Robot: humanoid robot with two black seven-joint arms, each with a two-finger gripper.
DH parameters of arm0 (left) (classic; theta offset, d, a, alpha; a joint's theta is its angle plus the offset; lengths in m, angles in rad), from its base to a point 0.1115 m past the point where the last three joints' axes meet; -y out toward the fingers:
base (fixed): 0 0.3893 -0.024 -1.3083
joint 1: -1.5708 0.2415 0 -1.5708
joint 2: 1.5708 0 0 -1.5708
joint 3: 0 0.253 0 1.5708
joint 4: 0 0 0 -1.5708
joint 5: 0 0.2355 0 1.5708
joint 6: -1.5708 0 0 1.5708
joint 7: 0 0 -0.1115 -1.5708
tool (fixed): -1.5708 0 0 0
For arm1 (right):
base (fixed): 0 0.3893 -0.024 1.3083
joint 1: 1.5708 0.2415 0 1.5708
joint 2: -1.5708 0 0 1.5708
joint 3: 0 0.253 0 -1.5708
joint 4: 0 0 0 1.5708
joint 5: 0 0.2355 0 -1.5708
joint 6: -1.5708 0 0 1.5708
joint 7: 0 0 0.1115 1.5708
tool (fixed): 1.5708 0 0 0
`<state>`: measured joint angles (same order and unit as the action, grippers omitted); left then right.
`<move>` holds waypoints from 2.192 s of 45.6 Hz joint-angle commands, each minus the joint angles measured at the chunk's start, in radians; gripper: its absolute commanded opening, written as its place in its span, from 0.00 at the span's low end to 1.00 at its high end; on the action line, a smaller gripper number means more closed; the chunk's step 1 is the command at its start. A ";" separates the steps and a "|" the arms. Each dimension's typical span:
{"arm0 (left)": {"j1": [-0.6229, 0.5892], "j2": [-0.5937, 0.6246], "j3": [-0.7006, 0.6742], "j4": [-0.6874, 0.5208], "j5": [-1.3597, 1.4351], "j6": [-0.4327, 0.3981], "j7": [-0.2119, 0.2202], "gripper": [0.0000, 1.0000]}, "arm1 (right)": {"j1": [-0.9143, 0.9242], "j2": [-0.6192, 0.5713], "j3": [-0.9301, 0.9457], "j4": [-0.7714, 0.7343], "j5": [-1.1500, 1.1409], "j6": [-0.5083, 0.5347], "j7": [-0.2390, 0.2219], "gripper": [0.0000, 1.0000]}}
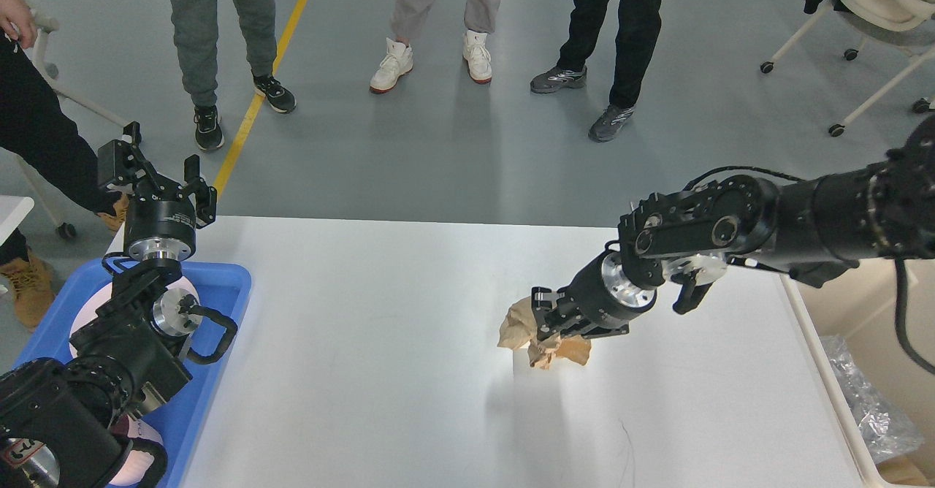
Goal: Tidy desktop
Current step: 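Lift the brown paper and drop it into the white bin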
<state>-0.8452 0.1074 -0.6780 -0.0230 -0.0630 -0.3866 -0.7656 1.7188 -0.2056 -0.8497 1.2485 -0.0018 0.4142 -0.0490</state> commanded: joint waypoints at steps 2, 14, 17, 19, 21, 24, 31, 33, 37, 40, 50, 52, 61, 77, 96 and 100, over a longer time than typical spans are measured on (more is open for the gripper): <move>0.000 0.000 0.000 0.000 0.000 0.000 0.000 0.96 | 0.137 -0.113 -0.002 0.009 0.000 0.115 0.001 0.00; 0.000 0.000 0.000 0.000 0.000 0.000 0.000 0.96 | 0.312 -0.291 -0.012 0.003 -0.003 0.241 0.000 0.00; 0.000 0.000 0.000 0.000 0.000 0.000 0.000 0.96 | 0.344 -0.325 -0.015 0.002 -0.004 0.259 0.000 0.00; 0.000 0.000 0.000 0.000 0.000 0.000 0.000 0.96 | 0.361 -0.342 -0.015 0.002 -0.004 0.268 0.000 0.00; 0.000 0.000 0.000 0.000 0.000 0.000 0.000 0.96 | 0.370 -0.357 -0.015 0.002 -0.004 0.278 0.000 0.00; 0.000 0.000 0.000 0.000 0.000 0.000 -0.001 0.96 | 0.374 -0.371 -0.017 -0.001 -0.006 0.281 -0.002 0.00; 0.000 0.000 0.000 0.000 0.000 0.000 0.000 0.96 | 0.348 -0.374 -0.084 -0.072 -0.030 0.255 -0.002 0.00; 0.000 0.000 0.000 0.000 0.000 0.000 0.000 0.96 | 0.319 -0.374 -0.115 -0.125 -0.030 0.242 -0.002 0.00; 0.000 0.000 0.000 0.000 0.000 0.000 0.000 0.96 | 0.214 -0.391 -0.157 -0.250 -0.027 0.190 -0.002 0.00; 0.000 0.000 0.000 0.000 0.000 0.000 0.000 0.96 | 0.135 -0.434 -0.161 -0.325 -0.027 0.137 -0.002 0.00; 0.000 0.000 0.000 0.000 0.000 0.000 0.000 0.96 | -0.165 -0.495 -0.154 -0.517 -0.024 -0.086 -0.002 0.00; 0.000 0.000 0.000 0.000 0.000 0.000 0.000 0.96 | -0.215 -0.500 -0.149 -0.543 -0.024 -0.126 -0.002 0.00; 0.000 0.000 0.000 0.000 0.000 0.000 0.000 0.96 | -0.402 -0.502 -0.147 -0.627 -0.018 -0.276 0.000 0.00; 0.000 0.000 0.000 0.000 0.000 0.000 0.000 0.96 | -0.631 -0.436 -0.143 -0.736 -0.015 -0.373 0.003 0.93; 0.000 0.000 0.000 0.000 0.000 0.000 0.000 0.96 | -0.697 -0.382 -0.143 -0.736 -0.015 -0.371 0.003 1.00; 0.000 0.000 0.000 0.000 0.000 0.000 0.000 0.96 | -0.694 -0.380 -0.144 -0.730 -0.015 -0.368 0.003 1.00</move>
<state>-0.8452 0.1074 -0.6780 -0.0230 -0.0628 -0.3866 -0.7656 1.0232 -0.5904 -0.9923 0.5119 -0.0167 0.0421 -0.0459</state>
